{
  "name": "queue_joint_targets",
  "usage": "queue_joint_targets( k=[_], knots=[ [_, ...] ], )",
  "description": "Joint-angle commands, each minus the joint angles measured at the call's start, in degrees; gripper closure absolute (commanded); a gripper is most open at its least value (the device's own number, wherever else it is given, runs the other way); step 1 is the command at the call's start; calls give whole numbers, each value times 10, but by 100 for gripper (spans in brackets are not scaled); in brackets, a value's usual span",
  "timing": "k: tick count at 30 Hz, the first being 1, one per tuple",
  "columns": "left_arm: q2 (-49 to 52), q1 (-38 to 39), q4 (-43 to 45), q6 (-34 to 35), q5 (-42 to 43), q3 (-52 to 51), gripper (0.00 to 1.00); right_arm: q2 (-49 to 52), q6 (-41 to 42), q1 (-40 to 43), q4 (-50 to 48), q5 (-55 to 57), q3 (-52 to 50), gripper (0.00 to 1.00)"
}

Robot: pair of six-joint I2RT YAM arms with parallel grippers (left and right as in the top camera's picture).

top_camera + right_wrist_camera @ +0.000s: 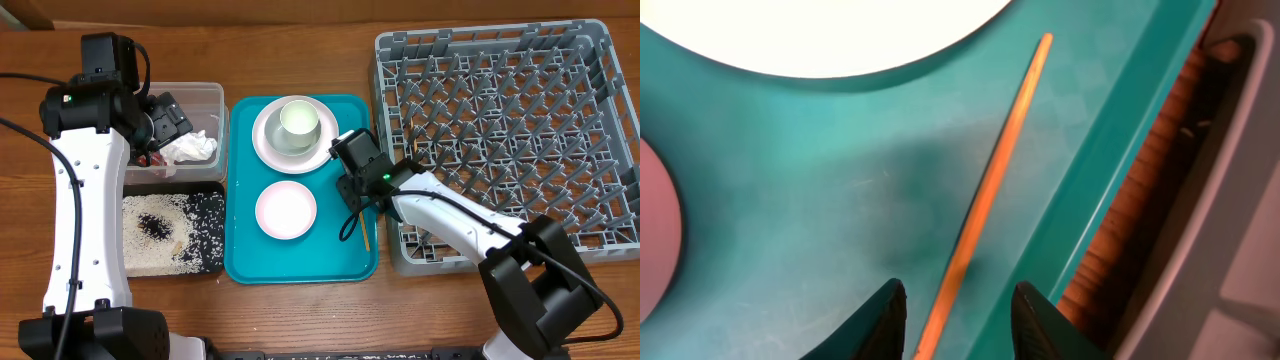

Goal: Sort waste into correct bins and load items into the dishwasher
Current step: 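Lower the right gripper and grasp the second wooden chopstick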

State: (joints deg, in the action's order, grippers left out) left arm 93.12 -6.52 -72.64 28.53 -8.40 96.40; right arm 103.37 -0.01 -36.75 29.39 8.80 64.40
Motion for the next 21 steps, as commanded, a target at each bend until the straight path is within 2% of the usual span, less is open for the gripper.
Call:
queue_joint_targets(
  k=[1, 5, 21],
  knots=[
    [3, -2, 0, -4, -4, 8, 0, -2, -1, -23, -6, 44, 14, 61],
    [3, -2, 0, -4, -4, 8, 0, -2, -3, -31, -15, 70, 14, 56],
    [3, -2, 0, -4, -4, 9, 0, 17, -2, -31, -23, 66, 12, 56]
  ],
)
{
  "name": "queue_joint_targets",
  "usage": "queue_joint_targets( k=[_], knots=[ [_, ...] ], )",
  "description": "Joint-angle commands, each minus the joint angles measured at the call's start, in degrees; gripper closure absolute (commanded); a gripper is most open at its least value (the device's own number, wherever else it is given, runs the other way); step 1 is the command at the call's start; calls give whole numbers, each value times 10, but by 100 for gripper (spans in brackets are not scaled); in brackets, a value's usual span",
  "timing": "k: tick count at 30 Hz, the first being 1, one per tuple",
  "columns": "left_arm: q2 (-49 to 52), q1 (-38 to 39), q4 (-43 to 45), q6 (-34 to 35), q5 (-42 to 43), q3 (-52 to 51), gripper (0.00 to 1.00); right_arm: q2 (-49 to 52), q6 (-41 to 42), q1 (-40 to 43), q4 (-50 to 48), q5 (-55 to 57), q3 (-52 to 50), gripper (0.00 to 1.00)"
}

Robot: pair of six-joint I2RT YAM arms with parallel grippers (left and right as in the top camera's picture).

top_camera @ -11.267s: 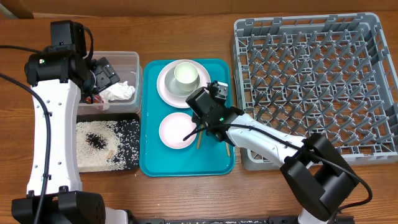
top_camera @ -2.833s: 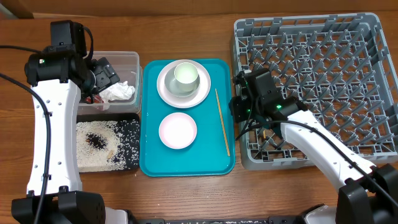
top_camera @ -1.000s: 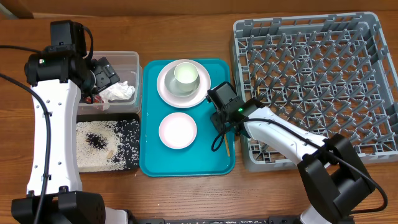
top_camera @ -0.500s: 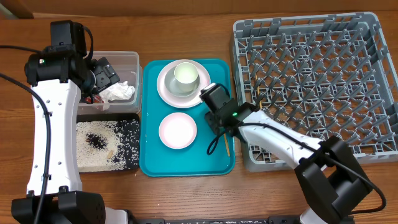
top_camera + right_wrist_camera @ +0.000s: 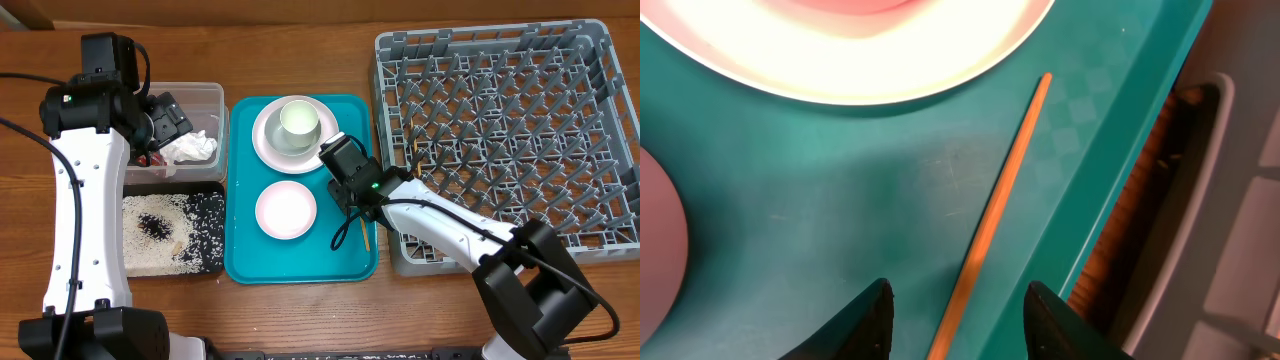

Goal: Sort waste into correct bins and load items into the dishwasher
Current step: 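Lower the right gripper and grasp the second wooden chopstick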

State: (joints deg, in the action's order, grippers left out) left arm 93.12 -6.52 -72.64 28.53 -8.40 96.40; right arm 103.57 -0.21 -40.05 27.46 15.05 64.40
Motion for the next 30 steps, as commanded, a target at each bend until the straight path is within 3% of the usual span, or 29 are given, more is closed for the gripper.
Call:
queue_joint_targets(
  k=[1, 8, 11, 17, 30],
  knots=[
    [3, -2, 0, -4, -4, 8, 0, 19, 0, 2, -5, 3, 12, 56],
    [3, -2, 0, -4, -4, 8, 0, 46, 2, 0, -9, -6, 12, 57],
    [3, -2, 0, -4, -4, 9, 0, 55, 2, 0, -14, -27, 12, 63],
    [3, -2, 0, -4, -4, 8, 0, 73, 2, 0, -11, -27, 12, 66],
    [3, -2, 0, -4, -4, 9, 0, 73, 4, 0, 10, -46, 12, 66]
  ],
)
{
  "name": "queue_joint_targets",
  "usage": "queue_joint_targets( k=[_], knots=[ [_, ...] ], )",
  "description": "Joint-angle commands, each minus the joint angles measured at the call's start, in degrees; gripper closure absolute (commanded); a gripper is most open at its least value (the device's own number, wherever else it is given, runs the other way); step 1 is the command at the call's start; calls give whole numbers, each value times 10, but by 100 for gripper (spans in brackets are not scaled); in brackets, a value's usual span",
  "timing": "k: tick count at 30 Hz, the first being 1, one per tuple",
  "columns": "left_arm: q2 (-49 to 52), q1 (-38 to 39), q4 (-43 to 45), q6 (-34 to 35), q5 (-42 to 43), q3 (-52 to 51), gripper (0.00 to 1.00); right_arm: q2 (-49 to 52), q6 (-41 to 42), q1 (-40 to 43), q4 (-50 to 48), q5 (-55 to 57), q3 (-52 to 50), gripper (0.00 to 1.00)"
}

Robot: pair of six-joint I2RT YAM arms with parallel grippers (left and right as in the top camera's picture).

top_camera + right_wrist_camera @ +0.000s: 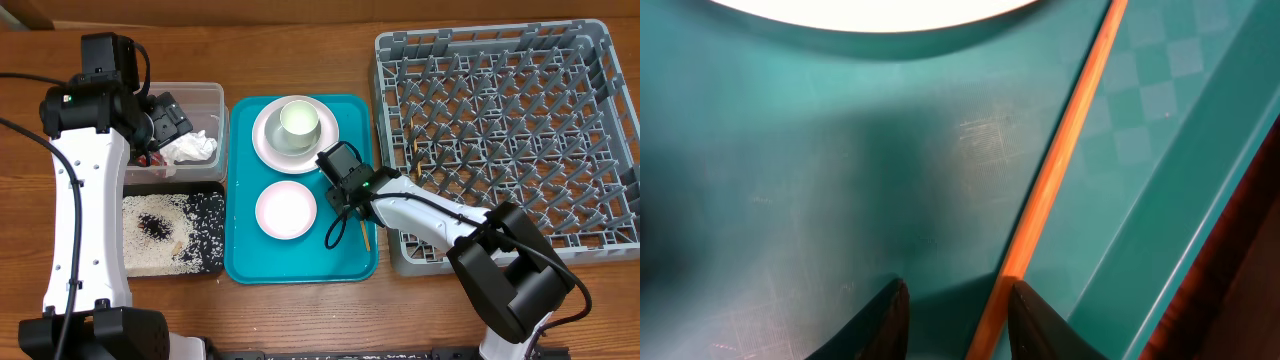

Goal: Sort waste into correct bins and load items into the dishwasher
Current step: 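Lower the right gripper and grasp the second wooden chopstick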

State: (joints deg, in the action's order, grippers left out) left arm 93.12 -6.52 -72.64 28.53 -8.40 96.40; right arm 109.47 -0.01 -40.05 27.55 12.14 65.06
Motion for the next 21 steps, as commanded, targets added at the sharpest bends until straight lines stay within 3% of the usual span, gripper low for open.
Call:
queue_joint_targets(
  k=[1, 10, 21],
  knots=[
    [3, -2, 0, -4, -4, 8, 0, 14, 2, 0, 11, -19, 6, 66],
    [3, -2, 0, -4, -4, 8, 0, 14, 13, 0, 28, -32, 6, 67],
    [3, -2, 0, -4, -4, 8, 0, 14, 15, 0, 28, -32, 6, 78]
  ],
)
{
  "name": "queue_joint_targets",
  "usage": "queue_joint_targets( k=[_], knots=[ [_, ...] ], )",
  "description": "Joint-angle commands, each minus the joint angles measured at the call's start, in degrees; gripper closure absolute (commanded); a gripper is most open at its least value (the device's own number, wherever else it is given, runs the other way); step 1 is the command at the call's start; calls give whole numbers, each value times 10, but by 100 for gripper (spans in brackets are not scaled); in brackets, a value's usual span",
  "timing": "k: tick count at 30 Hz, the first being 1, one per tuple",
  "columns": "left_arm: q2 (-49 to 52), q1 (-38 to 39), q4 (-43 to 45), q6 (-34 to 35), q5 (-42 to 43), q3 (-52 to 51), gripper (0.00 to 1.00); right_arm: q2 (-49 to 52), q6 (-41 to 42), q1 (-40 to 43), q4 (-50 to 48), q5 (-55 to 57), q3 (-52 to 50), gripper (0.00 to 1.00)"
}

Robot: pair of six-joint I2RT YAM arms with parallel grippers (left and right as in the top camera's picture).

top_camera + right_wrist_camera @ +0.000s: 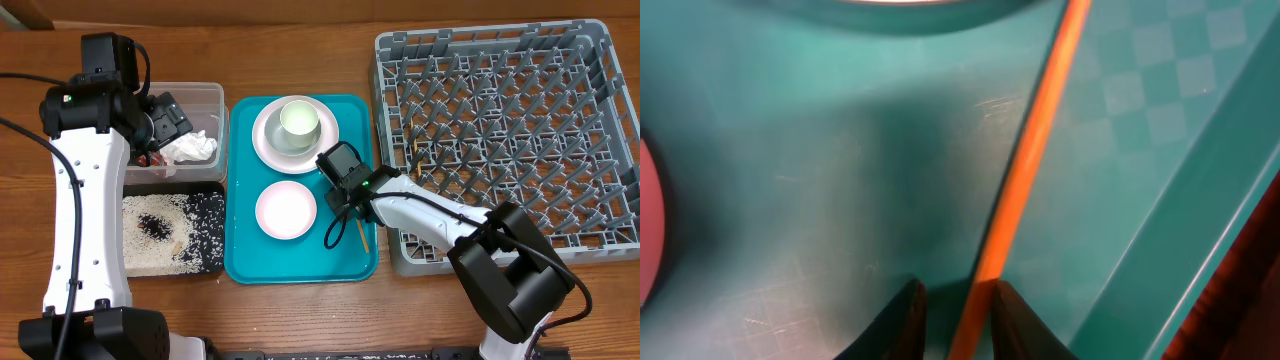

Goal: Sort waste into correct bins and load items into the dishwasher
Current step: 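Lower the right gripper and grasp the second wooden chopstick, then lift the chopstick with the right gripper over the dish rack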

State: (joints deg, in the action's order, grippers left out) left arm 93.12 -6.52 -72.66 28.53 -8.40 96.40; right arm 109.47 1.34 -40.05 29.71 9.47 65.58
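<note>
An orange chopstick (pixel 1025 190) lies on the teal tray (pixel 820 200), near its right rim. My right gripper (pixel 953 320) is low over the tray with the stick between its fingers. The stick rests against the right finger, a small gap remains at the left one, and the jaws are narrow but open. In the overhead view the right gripper (pixel 349 203) sits beside the small white dish (pixel 286 210), and the chopstick's end (pixel 363 237) shows below it. My left gripper (pixel 166 116) hovers over the clear waste bin (pixel 205 95); its jaws cannot be made out.
A plate (pixel 268 145) bearing a pale green cup (pixel 299 121) stands at the tray's far end. The grey dishwasher rack (pixel 500 130) is on the right, with another stick (pixel 413 150) at its left side. A second bin (pixel 172 232) holds white and dark grains.
My right gripper's jaws have narrowed around the chopstick, which now touches the right finger. The gripper sits slightly lower or closer. The left arm is unchanged.
First my right gripper was open over the chopstick near the tray's right rim. It then stood farther back toward the plate, then close over the stick's middle with wide jaws. Now the jaws are narrower about the stick. The left arm stayed over the waste bin.
</note>
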Motion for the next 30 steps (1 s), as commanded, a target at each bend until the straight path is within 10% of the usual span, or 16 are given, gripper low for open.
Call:
queue_joint_targets(
  k=[1, 30],
  knots=[
    [3, -2, 1, -4, -4, 8, 0, 14, 2, 0, 7, -6, 0, 78],
    [3, -2, 1, -4, -4, 9, 0, -25, 21, 1, 9, 17, 2, 96]
  ],
)
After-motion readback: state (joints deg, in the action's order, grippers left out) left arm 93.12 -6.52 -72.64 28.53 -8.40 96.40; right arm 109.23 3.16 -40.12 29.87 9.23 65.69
